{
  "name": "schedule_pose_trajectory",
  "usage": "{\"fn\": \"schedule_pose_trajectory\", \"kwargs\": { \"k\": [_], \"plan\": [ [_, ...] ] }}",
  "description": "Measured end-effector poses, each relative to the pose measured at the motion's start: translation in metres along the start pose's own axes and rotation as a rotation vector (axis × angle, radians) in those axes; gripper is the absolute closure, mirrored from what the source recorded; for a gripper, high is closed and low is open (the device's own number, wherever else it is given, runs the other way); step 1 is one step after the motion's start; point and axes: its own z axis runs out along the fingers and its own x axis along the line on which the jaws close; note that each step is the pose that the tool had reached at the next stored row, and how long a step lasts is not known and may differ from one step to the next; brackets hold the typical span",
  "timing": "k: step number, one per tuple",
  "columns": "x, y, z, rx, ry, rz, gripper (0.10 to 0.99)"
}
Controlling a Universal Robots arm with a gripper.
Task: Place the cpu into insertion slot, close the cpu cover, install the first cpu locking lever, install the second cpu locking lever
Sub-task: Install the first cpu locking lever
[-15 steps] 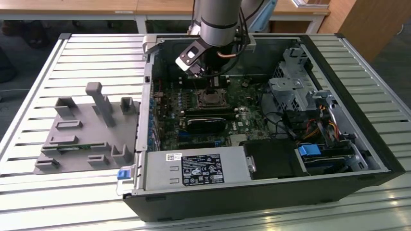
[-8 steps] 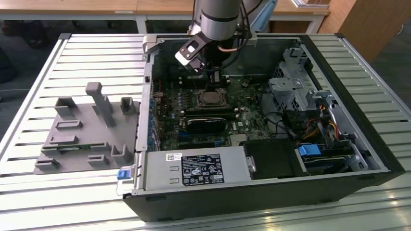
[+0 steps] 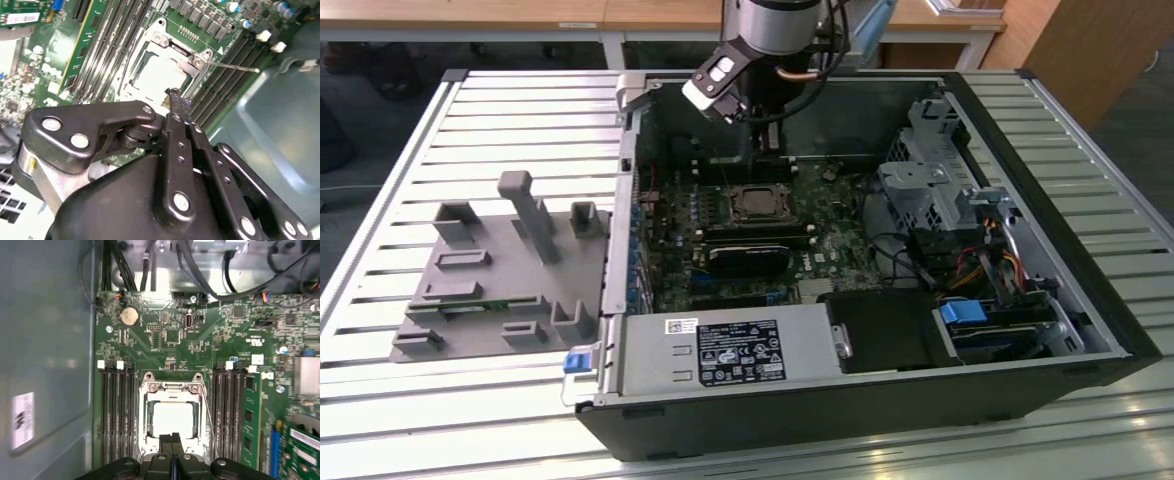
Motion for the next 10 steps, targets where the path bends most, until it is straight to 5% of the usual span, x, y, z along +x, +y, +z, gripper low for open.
{"fn": "schedule_pose_trajectory", "kwargs": {
  "k": [3,10],
  "plan": [
    [0.0004,-0.0001,-0.0102,-0.001,-0.0001,0.0,0.969],
    [0.0004,-0.0001,-0.0107,0.002,-0.0003,-0.075,0.969]
  ]
}}
